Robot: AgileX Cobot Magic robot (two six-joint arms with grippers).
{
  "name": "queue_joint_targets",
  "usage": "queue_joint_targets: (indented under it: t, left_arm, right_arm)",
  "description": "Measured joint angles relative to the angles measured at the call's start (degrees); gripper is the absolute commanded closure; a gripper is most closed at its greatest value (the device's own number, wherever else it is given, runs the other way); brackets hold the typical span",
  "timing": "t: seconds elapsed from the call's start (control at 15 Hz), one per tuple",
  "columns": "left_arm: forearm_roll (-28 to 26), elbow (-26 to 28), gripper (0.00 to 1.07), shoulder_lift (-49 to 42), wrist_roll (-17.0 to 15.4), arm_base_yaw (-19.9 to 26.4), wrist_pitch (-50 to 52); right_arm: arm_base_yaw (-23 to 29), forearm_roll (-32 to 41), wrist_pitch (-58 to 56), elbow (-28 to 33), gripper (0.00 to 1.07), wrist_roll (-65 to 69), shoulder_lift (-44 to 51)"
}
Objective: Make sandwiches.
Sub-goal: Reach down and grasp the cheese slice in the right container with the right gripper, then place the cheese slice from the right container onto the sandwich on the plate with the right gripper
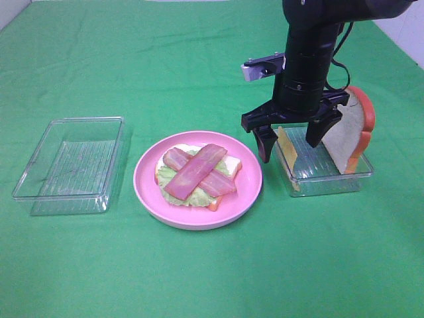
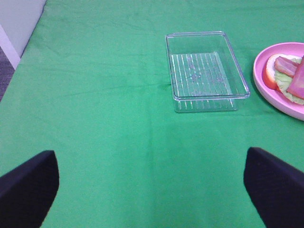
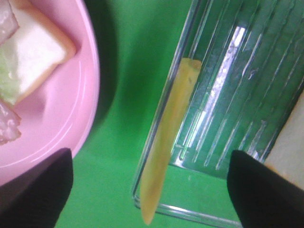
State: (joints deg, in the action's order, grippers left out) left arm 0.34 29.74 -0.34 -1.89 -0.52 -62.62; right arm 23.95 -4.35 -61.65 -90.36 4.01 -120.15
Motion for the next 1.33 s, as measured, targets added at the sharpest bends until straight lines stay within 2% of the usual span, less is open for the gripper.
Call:
queue_joint_targets:
  t: [0.33, 0.4, 0.53, 0.6, 0.67, 0.73, 0.8, 1.33]
  left_arm:
    - [0.0, 0.0, 0.06, 0.0, 0.0, 0.0, 0.0]
    - [0.0, 0.0, 0.06, 0.0, 0.0, 0.0, 0.0]
    - [0.0, 0.0, 0.06, 0.0, 0.0, 0.0, 0.0]
    - [0.0, 0.0, 0.06, 0.0, 0.0, 0.0, 0.0]
    - [0.0, 0.0, 0.06, 0.0, 0.0, 0.0, 0.0]
    - [0.0, 0.0, 0.06, 0.0, 0.0, 0.0, 0.0]
    - [0.0, 0.0, 0.06, 0.0, 0.0, 0.0, 0.0]
    - [0.0, 0.0, 0.06, 0.0, 0.0, 0.0, 0.0]
  right_arm:
    - [0.0, -0.11, 2.75, 0.0, 0.34, 0.06, 0.0]
    - [0.0, -0.11, 2.86, 0.0, 0.4, 0.06, -0.06]
    - [0.0, -0.11, 2.92, 0.0, 0.71, 0.29, -0.17]
    - [0.0, -0.17, 3.09, 0.0, 0.81, 0.52, -0.29]
    - [0.0, -0.17, 3.32, 0.0, 0.83, 0.52, -0.63]
    - [0.0, -0.17, 3.32, 0.0, 0.99, 0.74, -1.78]
    - [0.0, -0.29, 3.32, 0.0, 1.07, 0.92, -2.29]
    - [-0.06, -1.38, 3.32, 0.0, 1.07, 0.97, -2.46]
